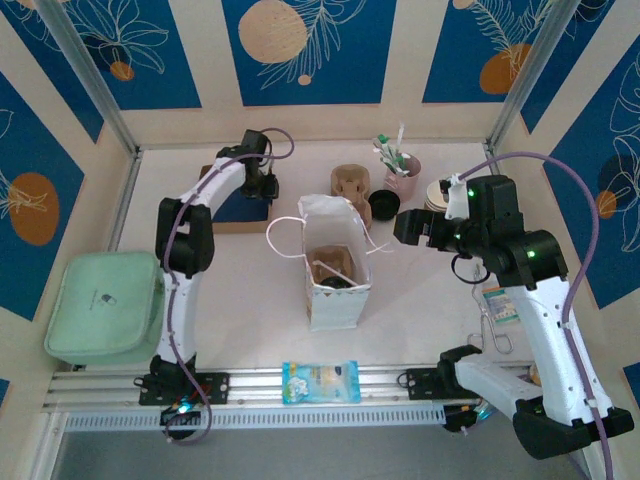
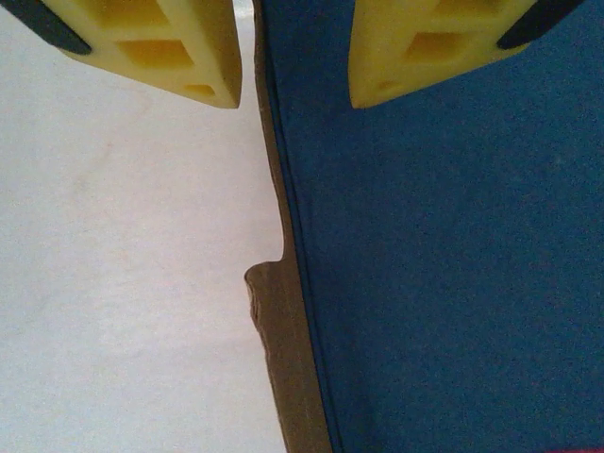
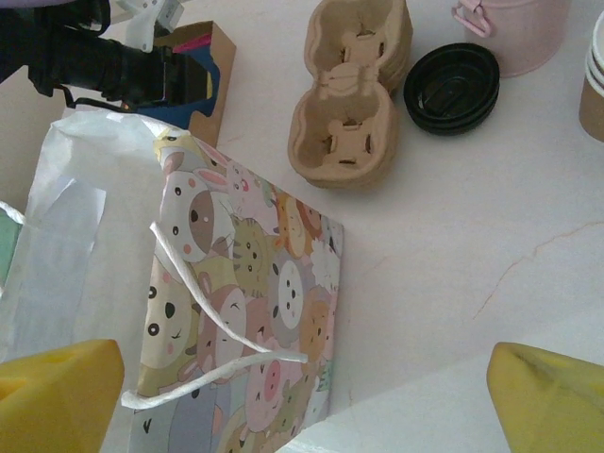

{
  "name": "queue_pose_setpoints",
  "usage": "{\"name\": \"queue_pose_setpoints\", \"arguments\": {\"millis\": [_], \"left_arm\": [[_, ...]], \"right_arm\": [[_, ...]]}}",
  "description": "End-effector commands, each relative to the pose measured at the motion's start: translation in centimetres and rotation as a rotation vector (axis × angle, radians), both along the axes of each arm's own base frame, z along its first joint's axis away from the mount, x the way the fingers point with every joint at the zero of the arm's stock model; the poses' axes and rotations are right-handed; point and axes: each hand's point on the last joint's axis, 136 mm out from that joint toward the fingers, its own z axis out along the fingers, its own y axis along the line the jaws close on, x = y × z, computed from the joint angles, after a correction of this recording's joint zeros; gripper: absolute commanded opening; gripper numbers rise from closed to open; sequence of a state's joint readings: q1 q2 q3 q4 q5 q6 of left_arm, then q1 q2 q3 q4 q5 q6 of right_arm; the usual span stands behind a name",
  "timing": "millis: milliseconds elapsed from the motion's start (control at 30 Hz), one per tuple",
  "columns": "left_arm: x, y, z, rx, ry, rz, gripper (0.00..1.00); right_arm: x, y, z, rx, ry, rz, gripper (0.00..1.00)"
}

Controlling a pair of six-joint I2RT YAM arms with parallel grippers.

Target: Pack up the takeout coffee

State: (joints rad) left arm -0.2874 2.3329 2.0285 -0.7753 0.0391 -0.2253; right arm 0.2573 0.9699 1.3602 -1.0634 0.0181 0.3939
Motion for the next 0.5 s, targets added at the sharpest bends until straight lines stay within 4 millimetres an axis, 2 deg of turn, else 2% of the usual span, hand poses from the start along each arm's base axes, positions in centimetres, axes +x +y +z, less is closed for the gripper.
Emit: {"name": "queue_pose_setpoints", "arguments": {"millis": [0,467], "left_arm": [[0.4,1.0,-0.7,0.036,0.019,-0.005,0.35],[0.8,1.4,-2.6,0.056,0.045,-0.001,0.30]], "right_arm": [[-0.5,0.0,-0.3,0.018,0.017,0.003,0.99],[-0.6,-0.2,-0.3,0.019,0.025,-0.005,0.99]]}}
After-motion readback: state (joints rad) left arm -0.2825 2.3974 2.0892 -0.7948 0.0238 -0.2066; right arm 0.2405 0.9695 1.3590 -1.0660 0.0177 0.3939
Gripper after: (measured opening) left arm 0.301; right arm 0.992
